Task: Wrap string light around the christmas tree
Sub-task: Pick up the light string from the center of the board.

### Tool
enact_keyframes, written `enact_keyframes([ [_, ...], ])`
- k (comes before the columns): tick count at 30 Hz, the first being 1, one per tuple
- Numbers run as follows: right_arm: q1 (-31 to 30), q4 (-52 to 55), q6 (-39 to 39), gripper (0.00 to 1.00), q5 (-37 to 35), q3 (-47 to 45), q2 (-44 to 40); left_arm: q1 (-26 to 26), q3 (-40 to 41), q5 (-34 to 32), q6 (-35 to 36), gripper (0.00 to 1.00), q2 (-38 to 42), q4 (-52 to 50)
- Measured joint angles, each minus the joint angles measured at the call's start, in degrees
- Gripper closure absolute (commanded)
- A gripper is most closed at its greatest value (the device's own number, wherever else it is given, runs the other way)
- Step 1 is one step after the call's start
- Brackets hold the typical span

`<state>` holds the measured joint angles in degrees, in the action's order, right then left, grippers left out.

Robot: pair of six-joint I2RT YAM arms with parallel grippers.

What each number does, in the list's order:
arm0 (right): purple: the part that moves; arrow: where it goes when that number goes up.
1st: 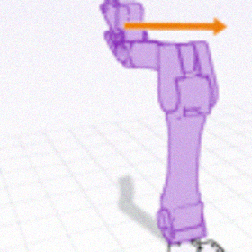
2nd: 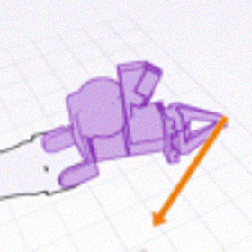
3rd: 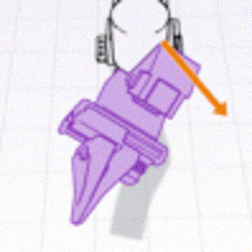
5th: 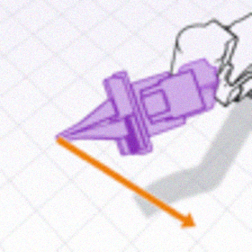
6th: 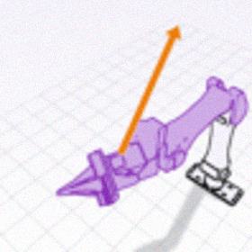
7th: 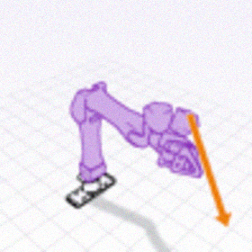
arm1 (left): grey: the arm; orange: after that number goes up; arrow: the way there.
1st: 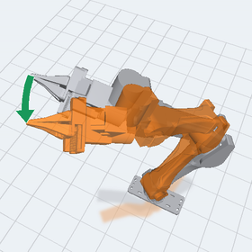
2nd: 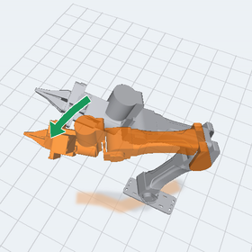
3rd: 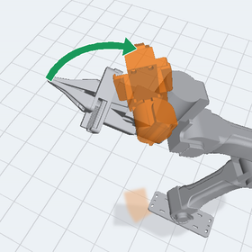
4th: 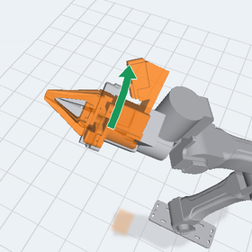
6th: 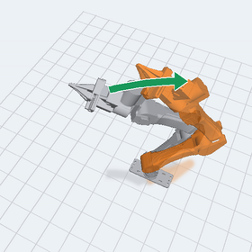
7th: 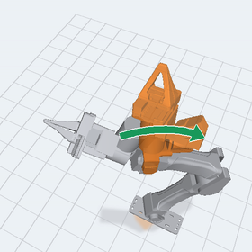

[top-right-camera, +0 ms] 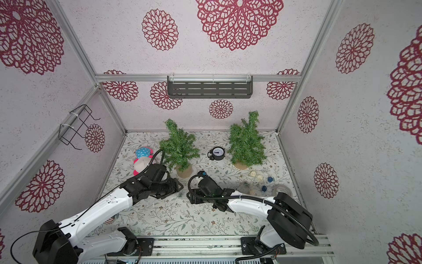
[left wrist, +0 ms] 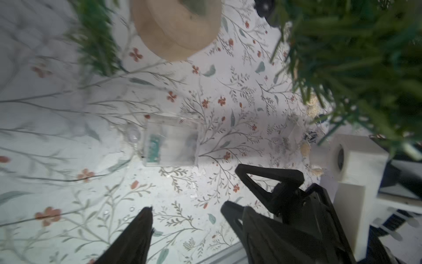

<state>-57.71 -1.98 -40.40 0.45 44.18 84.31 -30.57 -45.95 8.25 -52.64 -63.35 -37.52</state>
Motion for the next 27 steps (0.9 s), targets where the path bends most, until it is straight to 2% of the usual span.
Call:
enact_keyframes([
  [5,-0.1,4.9,7.1,0.37,-5.0,4.8,5.0,6.7,4.2,-1.9,3.0,0.32,4.0,-2.2],
  [10,0.4,5.2,11.4,0.38,-6.8,9.9,11.9,7.2,9.7,0.9,1.8,0.25,3.9,4.7],
  [14,0.6,5.3,13.0,0.37,-7.8,13.8,17.0,7.2,12.5,2.1,1.2,0.25,2.1,13.0],
  [19,0.7,4.9,13.8,0.38,-8.9,17.8,21.3,7.2,12.9,2.1,1.5,0.27,-4.0,21.7],
  [21,0.8,4.5,13.9,0.44,-9.5,19.0,22.3,7.2,12.5,1.7,1.9,0.3,-7.3,24.8],
  [23,0.9,4.3,13.9,0.58,-9.8,19.7,22.8,7.2,11.7,1.3,2.2,0.33,-10.4,26.8],
  [27,1.1,3.8,14.1,0.75,-10.5,20.6,23.3,7.2,9.5,0.7,3.4,0.4,-16.2,30.1],
])
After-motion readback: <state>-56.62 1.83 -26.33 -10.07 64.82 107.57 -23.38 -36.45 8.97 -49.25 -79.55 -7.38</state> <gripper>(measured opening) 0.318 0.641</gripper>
